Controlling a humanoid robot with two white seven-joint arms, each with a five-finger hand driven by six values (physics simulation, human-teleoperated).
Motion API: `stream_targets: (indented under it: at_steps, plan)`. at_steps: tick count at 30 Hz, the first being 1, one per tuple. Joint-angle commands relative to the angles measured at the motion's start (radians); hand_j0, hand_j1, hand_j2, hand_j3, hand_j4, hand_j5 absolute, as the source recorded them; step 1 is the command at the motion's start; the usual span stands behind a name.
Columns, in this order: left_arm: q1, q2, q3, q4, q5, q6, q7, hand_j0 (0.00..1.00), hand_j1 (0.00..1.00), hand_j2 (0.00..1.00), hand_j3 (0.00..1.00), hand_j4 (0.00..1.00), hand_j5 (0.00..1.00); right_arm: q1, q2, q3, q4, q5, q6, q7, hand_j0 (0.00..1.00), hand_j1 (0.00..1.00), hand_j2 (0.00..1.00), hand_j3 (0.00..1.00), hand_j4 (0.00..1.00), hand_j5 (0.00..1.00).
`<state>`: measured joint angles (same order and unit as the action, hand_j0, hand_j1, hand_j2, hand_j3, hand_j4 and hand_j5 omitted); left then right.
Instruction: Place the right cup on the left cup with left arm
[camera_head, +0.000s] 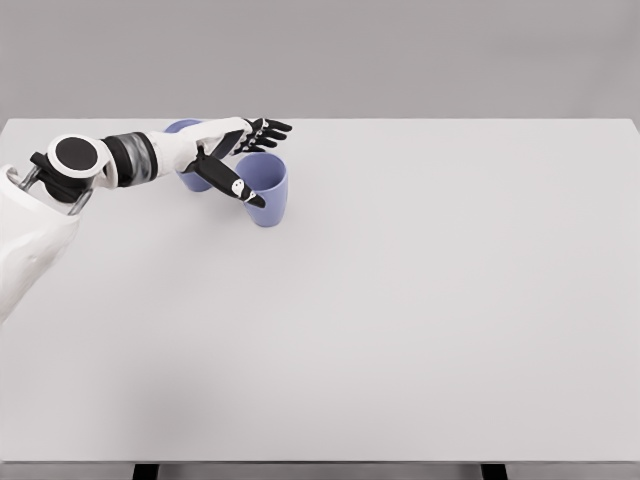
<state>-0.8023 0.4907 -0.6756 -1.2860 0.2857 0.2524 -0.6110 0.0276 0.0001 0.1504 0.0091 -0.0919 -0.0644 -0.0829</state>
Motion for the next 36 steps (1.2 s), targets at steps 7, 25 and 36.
stream_targets:
  at_steps: [7,25,36]
  plan:
    - [0.000,-0.009,0.001,0.016,-0.010,-0.001,0.000,1.00,1.00,1.00,1.00,1.00,1.00,0.000,0.000,0.000,0.000,0.000,0.000,0.000,1.00,1.00,1.00,1.00,1.00,1.00]
    - [0.003,-0.021,0.001,0.050,-0.020,-0.001,0.000,1.00,1.00,1.00,1.00,1.00,1.00,0.000,0.000,0.000,0.000,0.000,0.000,0.000,1.00,1.00,1.00,1.00,1.00,1.00]
    - [0.008,-0.021,0.001,0.057,-0.028,-0.001,0.000,1.00,1.00,1.00,1.00,1.00,1.00,0.000,0.000,0.000,0.000,0.000,0.000,0.000,1.00,1.00,1.00,1.00,1.00,1.00]
